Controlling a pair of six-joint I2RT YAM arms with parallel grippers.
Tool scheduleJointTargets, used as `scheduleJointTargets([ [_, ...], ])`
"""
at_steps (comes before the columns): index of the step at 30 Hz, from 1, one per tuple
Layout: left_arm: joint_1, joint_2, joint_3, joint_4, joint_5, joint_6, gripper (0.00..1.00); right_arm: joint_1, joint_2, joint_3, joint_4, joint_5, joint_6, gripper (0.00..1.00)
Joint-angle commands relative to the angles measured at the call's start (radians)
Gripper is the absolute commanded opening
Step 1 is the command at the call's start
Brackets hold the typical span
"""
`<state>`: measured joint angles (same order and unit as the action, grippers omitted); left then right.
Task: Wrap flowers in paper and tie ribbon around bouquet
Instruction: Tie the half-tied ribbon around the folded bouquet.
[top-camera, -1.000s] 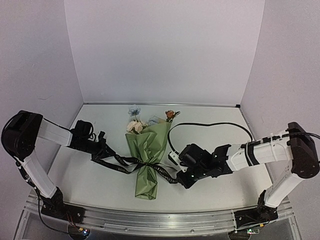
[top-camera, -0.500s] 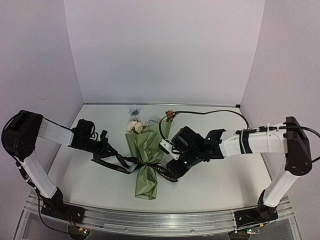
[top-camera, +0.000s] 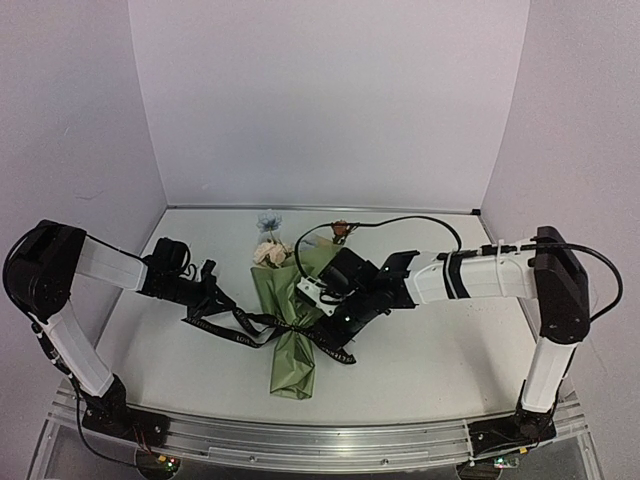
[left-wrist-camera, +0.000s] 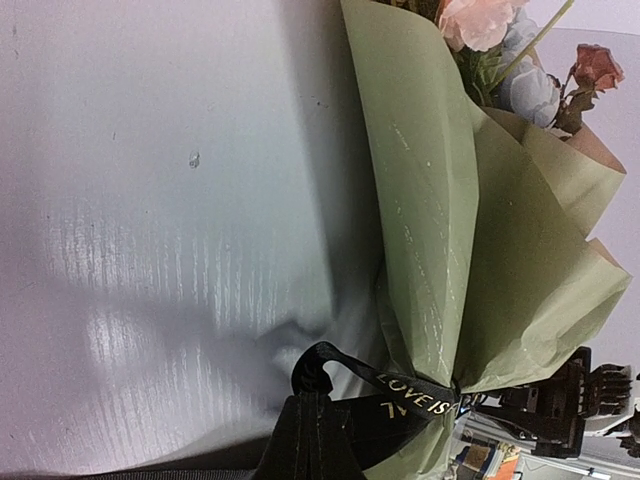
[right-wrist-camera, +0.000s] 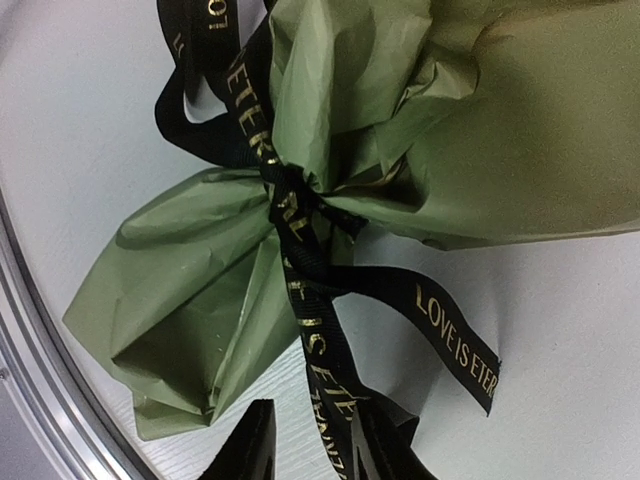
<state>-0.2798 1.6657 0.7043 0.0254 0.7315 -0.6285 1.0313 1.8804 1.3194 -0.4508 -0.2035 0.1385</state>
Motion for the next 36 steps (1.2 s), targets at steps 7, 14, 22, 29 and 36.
scheduleJointTargets([
  [7, -0.001, -0.006, 0.035, 0.002, 0.012, 0.012, 0.00, -0.007, 0.028, 0.058, -0.026, -0.019, 0.007, 0.17],
  [14, -0.001, -0.006, 0.035, 0.002, 0.014, 0.012, 0.00, -0.007, 0.052, 0.082, -0.037, -0.013, 0.008, 0.26],
  [22, 0.000, -0.011, 0.034, -0.001, 0.011, 0.012, 0.00, -0.009, 0.064, 0.097, -0.038, 0.016, 0.014, 0.09],
  [29, 0.000, -0.011, 0.031, 0.001, 0.008, 0.010, 0.00, -0.009, 0.037, 0.076, -0.038, 0.057, 0.025, 0.00],
  [36, 0.000, -0.012, 0.030, -0.010, -0.022, 0.004, 0.00, -0.009, -0.010, 0.034, -0.036, 0.165, 0.057, 0.00],
])
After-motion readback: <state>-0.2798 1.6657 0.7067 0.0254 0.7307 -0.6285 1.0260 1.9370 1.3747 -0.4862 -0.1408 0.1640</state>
